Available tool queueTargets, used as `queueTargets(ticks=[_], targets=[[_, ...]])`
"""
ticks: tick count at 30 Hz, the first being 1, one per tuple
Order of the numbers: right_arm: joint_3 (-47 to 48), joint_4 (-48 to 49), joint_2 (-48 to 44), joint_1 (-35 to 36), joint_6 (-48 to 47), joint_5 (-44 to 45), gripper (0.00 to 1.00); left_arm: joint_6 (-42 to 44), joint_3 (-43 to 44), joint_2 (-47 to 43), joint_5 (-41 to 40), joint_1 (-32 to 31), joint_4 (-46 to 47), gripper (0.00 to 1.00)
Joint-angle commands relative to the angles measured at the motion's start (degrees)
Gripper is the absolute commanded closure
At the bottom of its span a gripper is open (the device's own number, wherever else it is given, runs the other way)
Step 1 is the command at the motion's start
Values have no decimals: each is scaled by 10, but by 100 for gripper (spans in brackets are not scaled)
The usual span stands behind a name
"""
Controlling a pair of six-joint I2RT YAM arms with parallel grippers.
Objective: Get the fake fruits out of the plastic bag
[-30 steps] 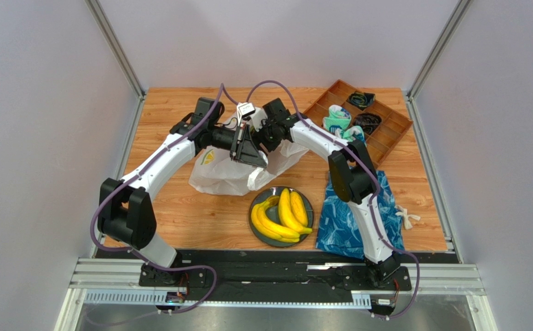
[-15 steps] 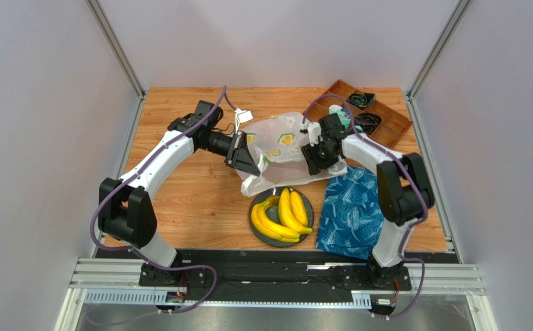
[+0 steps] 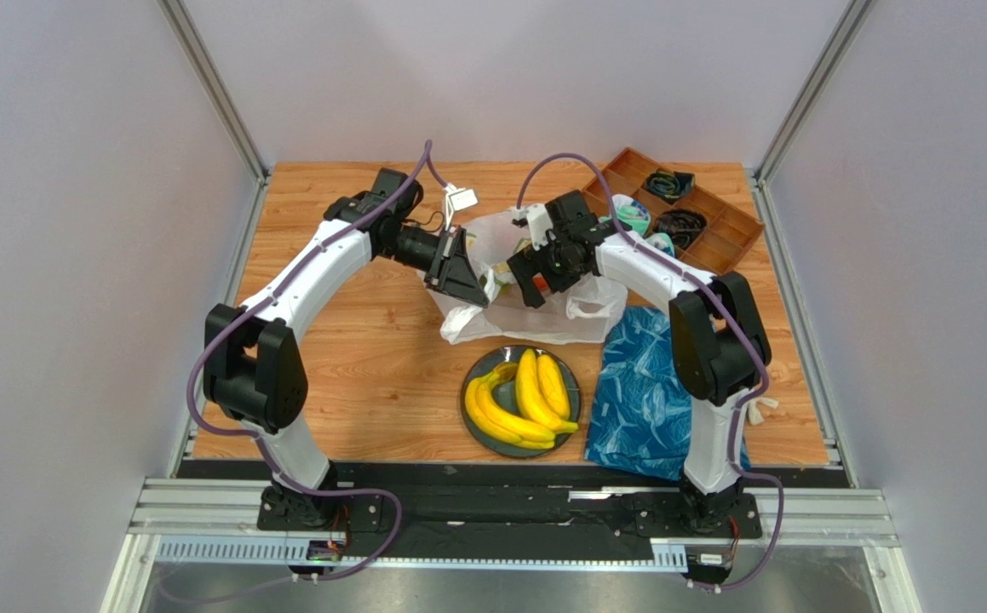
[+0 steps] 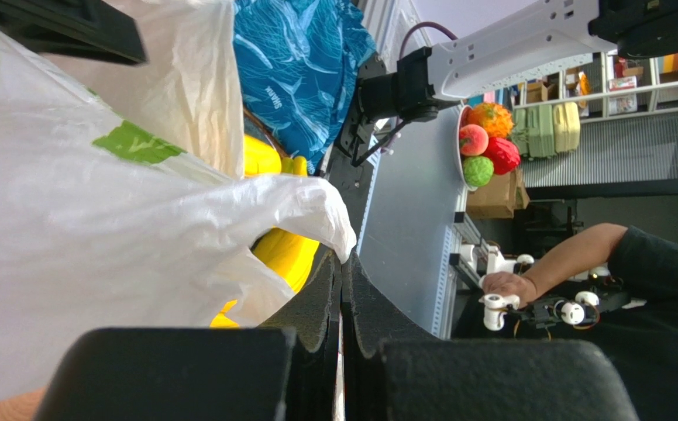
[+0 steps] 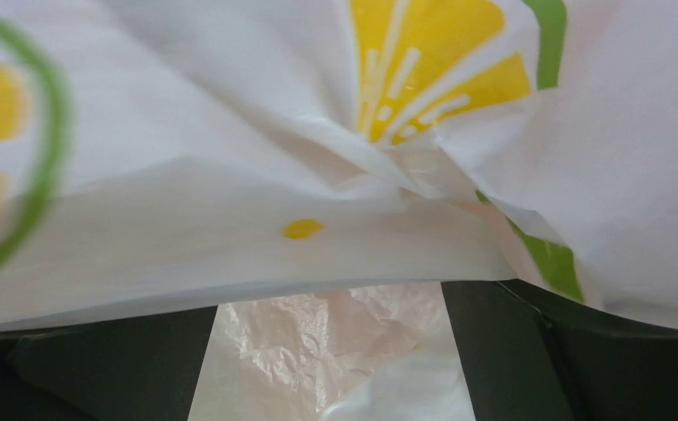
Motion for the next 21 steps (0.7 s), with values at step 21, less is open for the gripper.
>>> queueTargets(ticks=[21], targets=[[392,-30,280,-10,19,-31,0,-7,5,20,37,1,27,100]])
